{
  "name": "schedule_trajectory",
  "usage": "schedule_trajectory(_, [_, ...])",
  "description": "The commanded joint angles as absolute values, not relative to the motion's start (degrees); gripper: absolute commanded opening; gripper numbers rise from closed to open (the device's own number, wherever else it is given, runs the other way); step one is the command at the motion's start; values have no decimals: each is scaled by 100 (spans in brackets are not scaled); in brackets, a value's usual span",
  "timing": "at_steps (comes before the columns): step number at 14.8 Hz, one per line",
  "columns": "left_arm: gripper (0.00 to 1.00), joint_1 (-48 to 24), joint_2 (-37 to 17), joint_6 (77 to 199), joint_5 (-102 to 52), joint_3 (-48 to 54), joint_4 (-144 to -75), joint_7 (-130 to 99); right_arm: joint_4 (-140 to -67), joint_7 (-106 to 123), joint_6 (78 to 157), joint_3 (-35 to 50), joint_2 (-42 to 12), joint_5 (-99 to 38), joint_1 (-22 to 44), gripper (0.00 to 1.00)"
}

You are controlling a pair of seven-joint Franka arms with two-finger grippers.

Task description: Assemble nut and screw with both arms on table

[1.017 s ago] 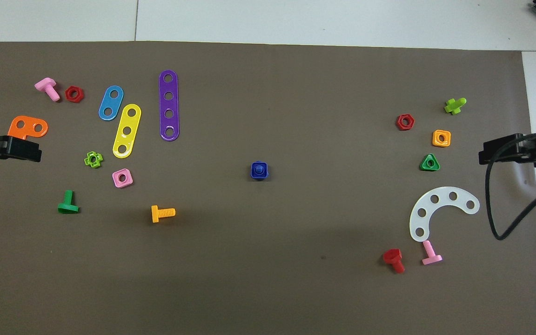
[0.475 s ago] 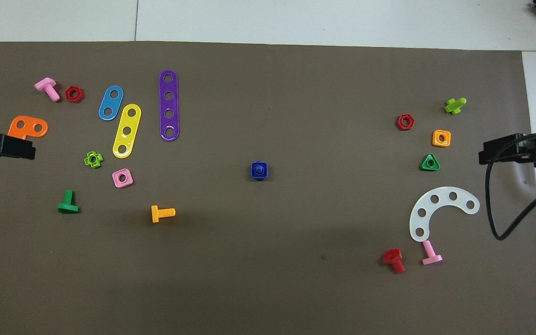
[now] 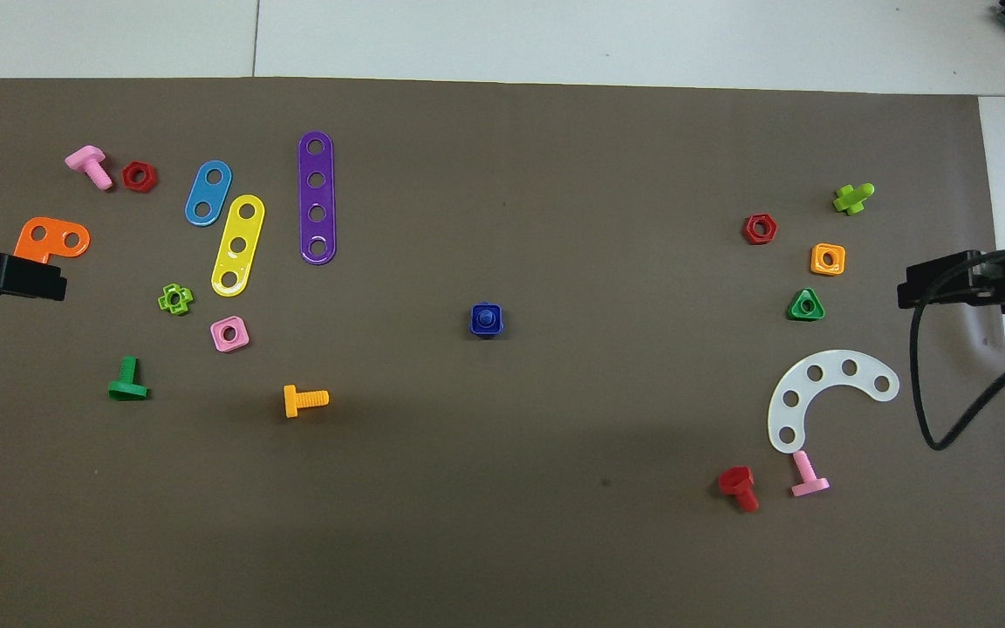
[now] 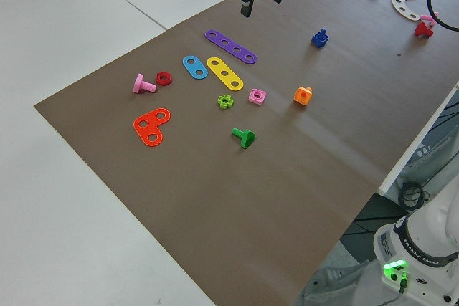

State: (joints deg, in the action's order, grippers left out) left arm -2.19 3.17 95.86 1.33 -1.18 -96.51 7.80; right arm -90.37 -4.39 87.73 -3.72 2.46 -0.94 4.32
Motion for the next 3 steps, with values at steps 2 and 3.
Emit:
schedule_trajectory(2, [100,-308,413,9466,272,-167,-9686,852,-9150,-325,8824,-360,334,-185,404,100])
schedule_trajectory(3, [100,-308,422,9466,272,-167,-9703,844,-9149,-325,8824,-360,334,-185,404,100])
